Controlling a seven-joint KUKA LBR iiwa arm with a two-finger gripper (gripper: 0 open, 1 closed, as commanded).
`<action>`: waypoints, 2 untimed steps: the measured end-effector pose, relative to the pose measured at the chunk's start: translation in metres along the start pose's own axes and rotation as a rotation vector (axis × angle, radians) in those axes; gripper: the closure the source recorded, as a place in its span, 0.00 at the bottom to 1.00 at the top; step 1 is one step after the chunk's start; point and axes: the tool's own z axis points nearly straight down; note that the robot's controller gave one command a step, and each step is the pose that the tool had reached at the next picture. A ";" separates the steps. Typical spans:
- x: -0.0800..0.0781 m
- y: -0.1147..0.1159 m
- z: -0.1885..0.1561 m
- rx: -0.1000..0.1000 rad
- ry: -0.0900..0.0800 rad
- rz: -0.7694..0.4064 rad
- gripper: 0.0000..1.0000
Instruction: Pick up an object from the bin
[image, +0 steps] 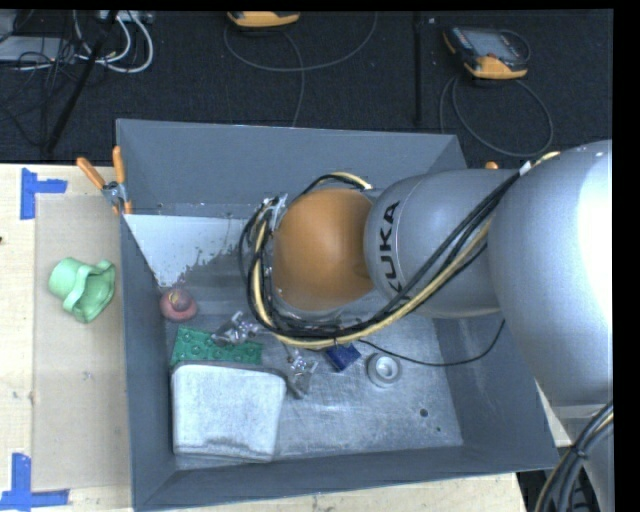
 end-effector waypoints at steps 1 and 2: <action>-0.049 -0.010 -0.001 0.000 0.010 -0.144 0.00; -0.053 -0.011 -0.006 0.006 -0.004 -0.140 1.00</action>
Offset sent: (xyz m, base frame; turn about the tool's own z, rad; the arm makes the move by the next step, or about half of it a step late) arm 0.0358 0.0324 -0.0012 -0.1465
